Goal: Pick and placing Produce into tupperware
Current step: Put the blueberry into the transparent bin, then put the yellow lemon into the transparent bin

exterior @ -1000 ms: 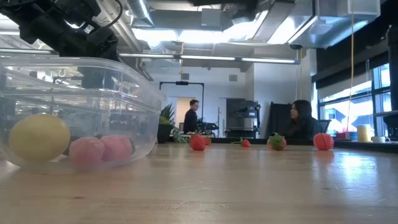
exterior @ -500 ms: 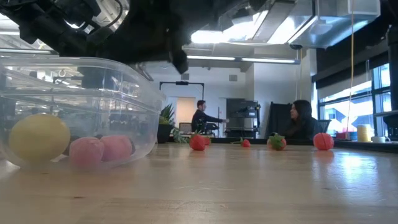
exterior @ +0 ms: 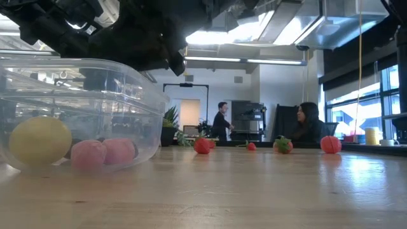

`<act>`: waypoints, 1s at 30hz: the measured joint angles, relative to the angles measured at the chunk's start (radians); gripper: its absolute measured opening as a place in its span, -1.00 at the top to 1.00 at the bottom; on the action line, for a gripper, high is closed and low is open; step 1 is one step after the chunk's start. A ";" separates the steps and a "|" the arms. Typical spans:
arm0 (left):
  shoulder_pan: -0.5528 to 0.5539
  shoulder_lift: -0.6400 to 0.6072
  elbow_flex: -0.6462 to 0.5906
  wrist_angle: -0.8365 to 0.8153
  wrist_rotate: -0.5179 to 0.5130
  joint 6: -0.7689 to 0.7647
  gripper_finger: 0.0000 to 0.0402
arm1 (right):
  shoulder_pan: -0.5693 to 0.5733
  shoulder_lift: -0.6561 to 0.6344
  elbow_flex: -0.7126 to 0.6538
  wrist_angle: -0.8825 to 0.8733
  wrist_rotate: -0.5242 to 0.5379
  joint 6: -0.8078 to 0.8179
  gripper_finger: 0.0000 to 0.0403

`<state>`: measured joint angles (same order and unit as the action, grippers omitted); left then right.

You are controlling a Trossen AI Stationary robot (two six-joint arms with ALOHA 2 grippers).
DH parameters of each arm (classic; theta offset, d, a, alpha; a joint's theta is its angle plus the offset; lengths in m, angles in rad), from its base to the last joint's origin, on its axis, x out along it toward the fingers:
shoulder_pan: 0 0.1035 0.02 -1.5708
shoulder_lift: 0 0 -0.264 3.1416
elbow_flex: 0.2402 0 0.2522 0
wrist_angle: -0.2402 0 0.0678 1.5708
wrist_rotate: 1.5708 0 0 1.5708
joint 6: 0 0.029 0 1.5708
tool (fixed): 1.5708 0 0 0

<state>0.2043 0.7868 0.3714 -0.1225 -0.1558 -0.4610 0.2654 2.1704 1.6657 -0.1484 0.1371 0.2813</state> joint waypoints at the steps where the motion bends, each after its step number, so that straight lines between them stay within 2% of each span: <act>1: 0.000 0.000 0.000 -0.001 0.000 0.000 -0.30 | 0.000 0.000 0.000 -0.005 0.000 0.000 0.39; 10: 0.000 0.000 0.000 0.000 0.000 0.000 -0.30 | 0.000 -0.014 -0.001 -0.025 0.000 0.006 0.02; 15: 0.000 0.000 0.000 -0.001 0.000 0.000 -0.30 | 0.001 -0.138 -0.001 -0.058 0.014 0.032 -0.06; 19: 0.000 0.000 0.000 -0.001 0.000 0.000 -0.30 | 0.036 -0.254 -0.001 -0.173 0.137 0.055 -0.07; 23: 0.000 0.000 0.000 -0.001 0.000 0.000 -0.30 | 0.124 -0.368 -0.002 -0.363 0.234 0.080 -0.07; 30: 0.000 0.000 0.000 0.002 0.000 0.000 -0.30 | 0.323 -0.527 -0.002 -0.544 0.419 0.325 -0.07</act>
<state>0.2047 0.7872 0.3714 -0.1207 -0.1558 -0.4610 0.5885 1.6432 1.6638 -0.6929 0.5556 0.6067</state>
